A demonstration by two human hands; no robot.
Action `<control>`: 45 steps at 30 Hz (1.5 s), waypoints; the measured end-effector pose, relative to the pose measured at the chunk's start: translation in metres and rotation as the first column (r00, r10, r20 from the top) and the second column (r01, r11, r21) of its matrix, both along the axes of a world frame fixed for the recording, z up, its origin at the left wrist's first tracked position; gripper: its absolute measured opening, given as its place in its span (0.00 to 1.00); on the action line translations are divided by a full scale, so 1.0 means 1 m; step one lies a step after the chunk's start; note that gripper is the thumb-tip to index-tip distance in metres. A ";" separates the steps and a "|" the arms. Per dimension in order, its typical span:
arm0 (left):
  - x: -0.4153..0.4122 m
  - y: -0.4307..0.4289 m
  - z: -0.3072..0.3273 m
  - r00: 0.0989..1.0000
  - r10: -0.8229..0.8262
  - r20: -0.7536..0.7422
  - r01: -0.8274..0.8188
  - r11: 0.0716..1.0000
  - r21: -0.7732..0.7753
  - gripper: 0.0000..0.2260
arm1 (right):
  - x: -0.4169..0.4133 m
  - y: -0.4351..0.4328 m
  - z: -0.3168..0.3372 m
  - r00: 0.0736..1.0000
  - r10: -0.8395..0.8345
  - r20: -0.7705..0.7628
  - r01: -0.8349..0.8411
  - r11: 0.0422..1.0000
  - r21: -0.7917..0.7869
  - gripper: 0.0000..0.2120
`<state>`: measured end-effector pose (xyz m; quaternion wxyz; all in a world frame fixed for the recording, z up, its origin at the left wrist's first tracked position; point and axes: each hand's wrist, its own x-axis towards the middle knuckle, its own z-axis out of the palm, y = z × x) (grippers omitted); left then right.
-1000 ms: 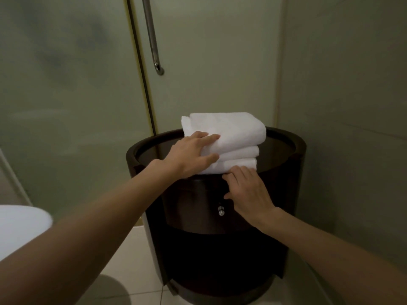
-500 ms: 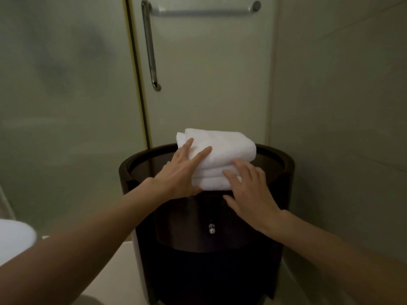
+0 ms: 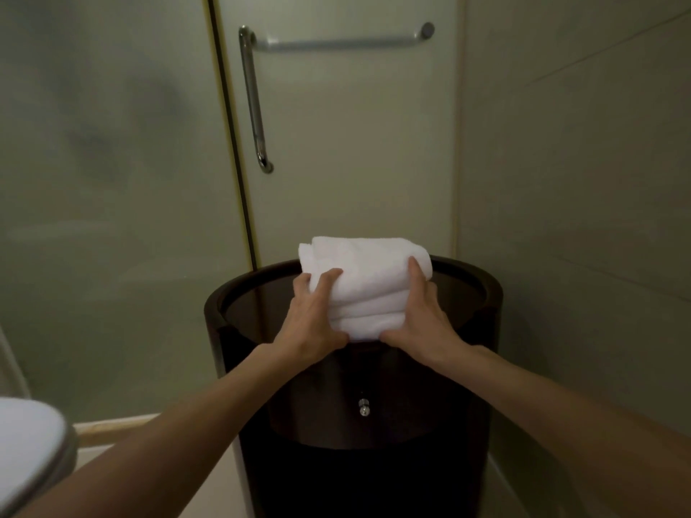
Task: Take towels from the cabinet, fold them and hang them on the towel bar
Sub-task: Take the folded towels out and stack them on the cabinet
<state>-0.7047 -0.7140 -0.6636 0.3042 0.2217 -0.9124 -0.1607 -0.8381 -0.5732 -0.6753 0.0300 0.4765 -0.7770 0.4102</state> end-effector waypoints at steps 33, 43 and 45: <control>0.036 0.022 -0.009 0.999 -0.013 -0.048 0.001 0.970 -0.242 0.41 | 0.022 0.037 0.006 0.896 -0.030 -0.442 0.048 0.998 0.030 0.42; 0.037 0.022 -0.011 0.992 -0.051 -0.118 0.029 0.984 -0.175 0.37 | 0.028 0.033 -0.018 0.984 -0.082 -0.157 0.057 0.985 -0.160 0.54; 0.037 0.025 -0.010 0.986 -0.061 -0.153 0.045 0.993 -0.108 0.36 | 0.024 0.029 -0.017 0.999 -0.031 -0.027 0.024 0.974 -0.224 0.56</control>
